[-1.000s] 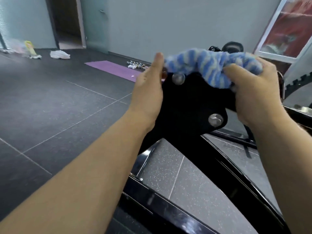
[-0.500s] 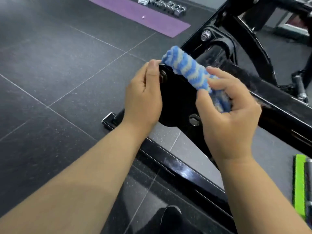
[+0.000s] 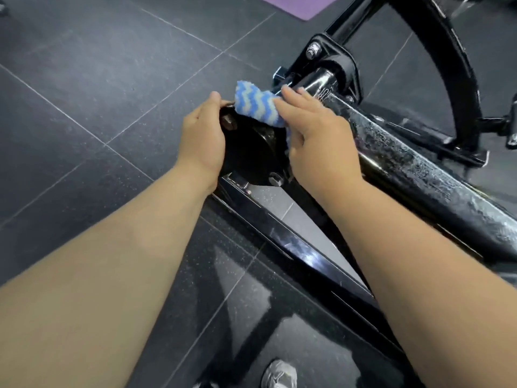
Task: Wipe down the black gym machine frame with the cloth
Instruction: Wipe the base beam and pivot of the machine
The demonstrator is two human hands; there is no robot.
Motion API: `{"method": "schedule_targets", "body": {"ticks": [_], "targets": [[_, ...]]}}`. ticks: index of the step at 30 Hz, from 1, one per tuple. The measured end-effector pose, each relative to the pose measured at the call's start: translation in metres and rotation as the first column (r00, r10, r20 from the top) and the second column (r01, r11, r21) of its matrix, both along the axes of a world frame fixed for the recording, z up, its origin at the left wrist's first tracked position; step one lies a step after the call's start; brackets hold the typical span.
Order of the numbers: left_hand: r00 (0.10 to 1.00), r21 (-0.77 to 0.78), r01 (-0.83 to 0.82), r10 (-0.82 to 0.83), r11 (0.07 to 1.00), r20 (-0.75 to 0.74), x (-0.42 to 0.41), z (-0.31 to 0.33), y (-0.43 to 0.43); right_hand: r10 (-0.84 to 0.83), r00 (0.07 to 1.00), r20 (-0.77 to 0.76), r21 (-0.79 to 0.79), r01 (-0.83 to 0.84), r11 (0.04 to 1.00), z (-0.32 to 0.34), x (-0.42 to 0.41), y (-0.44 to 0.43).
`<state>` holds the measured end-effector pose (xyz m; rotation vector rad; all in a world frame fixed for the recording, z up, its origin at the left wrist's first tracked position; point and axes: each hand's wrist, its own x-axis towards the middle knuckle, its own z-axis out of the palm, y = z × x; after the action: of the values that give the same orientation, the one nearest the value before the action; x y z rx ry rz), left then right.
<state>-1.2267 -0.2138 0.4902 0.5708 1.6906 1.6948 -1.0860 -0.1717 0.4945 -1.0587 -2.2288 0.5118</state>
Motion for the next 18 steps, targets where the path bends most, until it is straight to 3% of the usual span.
{"method": "schedule_targets", "body": {"ticks": [4, 8, 11, 18], "targets": [[0.999, -0.022, -0.015, 0.016, 1.000, 0.044, 0.002, 0.006, -0.001, -0.108, 0.990, -0.089, -0.027, 0.106, 0.994, -0.009, 0.012, -0.037], [1.000, -0.041, -0.003, 0.003, 0.999, 0.009, -0.002, 0.008, -0.001, -0.036, 0.999, -0.037, 0.107, 0.040, 0.993, 0.001, 0.005, -0.007], [0.999, -0.046, -0.021, 0.023, 0.999, 0.025, -0.002, 0.011, -0.001, -0.013, 1.000, 0.009, 0.064, 0.013, 0.998, 0.011, -0.016, 0.007], [0.999, -0.124, 0.043, -0.042, 0.991, 0.004, -0.003, 0.016, -0.003, -0.128, 0.983, -0.128, -0.082, 0.119, 0.990, 0.005, 0.013, -0.044]]}}
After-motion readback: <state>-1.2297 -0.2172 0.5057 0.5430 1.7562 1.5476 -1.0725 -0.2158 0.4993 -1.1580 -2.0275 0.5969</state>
